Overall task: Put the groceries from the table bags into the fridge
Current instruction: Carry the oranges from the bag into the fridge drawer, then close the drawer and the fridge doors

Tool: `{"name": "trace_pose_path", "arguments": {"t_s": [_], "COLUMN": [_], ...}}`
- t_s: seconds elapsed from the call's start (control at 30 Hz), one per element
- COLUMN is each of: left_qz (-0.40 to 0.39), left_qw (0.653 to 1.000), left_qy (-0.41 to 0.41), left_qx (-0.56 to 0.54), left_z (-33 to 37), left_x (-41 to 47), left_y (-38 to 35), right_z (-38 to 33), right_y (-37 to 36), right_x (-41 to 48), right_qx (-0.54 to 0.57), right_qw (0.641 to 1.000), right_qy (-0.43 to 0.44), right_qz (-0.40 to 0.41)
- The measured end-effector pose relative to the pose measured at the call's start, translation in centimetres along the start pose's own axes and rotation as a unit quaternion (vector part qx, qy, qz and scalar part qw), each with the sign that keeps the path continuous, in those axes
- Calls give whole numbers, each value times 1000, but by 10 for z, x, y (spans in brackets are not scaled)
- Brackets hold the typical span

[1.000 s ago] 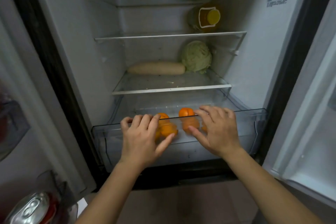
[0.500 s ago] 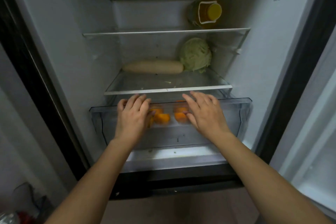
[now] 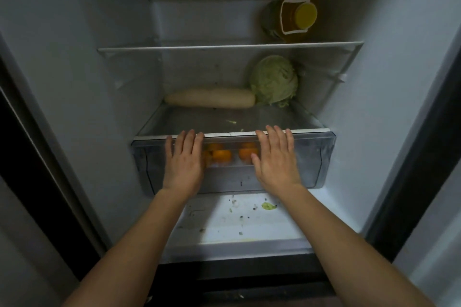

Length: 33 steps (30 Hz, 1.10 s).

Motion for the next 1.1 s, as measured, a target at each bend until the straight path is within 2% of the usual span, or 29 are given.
{"name": "trace_pose_path", "arguments": {"t_s": [0.13,0.27,0.4,0.47,0.57,0.7,0.9,1.1], "left_qz": [3,-29,-94,-102,-44,62,47,76], "left_qw": [1000,999,994,992,997,993,978,921], "left_qy": [-6,-28,-62,-70,-58,-43,-99,-151], "left_qx": [-10,-33,-16,-6,-19,-94,-180,-351], "left_z": [1,-3,-8,-12,-13,-3,71,184], "left_x": [4,3,1,-3,-26,-77,-133,-155], "left_y": [-4,5,25,42,66,74,76,152], "right_z": [3,-1,-6,-9,-18,-25,-16,17], "right_y": [-4,4,23,39,72,106,165,288], "right_x": [3,3,3,0,-20,-77,-180,-272], "right_qx": [13,11,1,-10,28,58,-28,-95], "right_qw": [1000,1000,992,986,992,996,997,987], "right_qy": [0,-6,-16,-34,-44,-51,-65,-83], "right_qz": [4,-28,-128,-164,-118,-53,-3,98]}}
Point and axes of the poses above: each hand's wrist, its own x-axis towards the middle knuckle, its own y-axis out of the back of the hand, z = x × y, the point moved 4 cm from there along x, towards the middle knuckle, and after that the axes turned 15 degrees about x, right-handed, at the moved point
